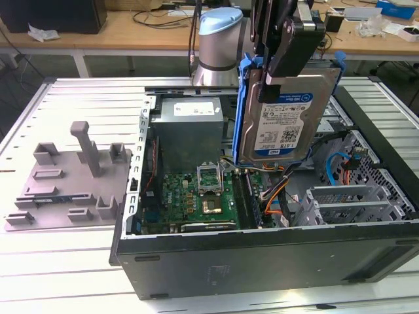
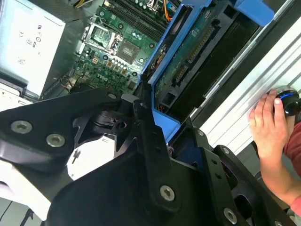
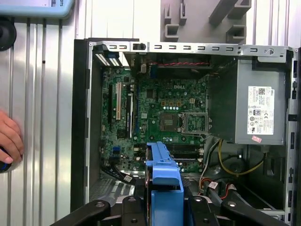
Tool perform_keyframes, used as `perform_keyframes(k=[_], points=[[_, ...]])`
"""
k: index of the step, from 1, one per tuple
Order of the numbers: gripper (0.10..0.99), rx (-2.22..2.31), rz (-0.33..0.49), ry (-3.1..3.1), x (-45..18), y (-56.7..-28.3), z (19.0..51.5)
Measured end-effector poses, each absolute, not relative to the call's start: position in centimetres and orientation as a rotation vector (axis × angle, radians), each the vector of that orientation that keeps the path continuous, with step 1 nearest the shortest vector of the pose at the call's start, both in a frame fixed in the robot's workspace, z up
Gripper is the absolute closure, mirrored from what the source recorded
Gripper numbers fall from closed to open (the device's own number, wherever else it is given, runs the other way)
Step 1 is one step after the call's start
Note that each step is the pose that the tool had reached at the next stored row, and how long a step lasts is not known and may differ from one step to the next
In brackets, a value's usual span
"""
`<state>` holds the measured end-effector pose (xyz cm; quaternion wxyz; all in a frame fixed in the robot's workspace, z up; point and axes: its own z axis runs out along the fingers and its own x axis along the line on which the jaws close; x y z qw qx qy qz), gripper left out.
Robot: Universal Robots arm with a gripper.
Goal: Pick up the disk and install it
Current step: 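Pick up the disk, then insert the disk into the insertion slot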
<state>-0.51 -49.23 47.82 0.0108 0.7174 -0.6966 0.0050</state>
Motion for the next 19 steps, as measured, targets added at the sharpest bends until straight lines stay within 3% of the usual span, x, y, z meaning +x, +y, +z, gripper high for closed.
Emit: perform_keyframes(k=[12,19], points=[[0.718,2.239,0.014,-2.174,-0.49,-49.46,47.83],[0.718,2.235,-0.033,-2.205,-0.5,-50.2,47.67]])
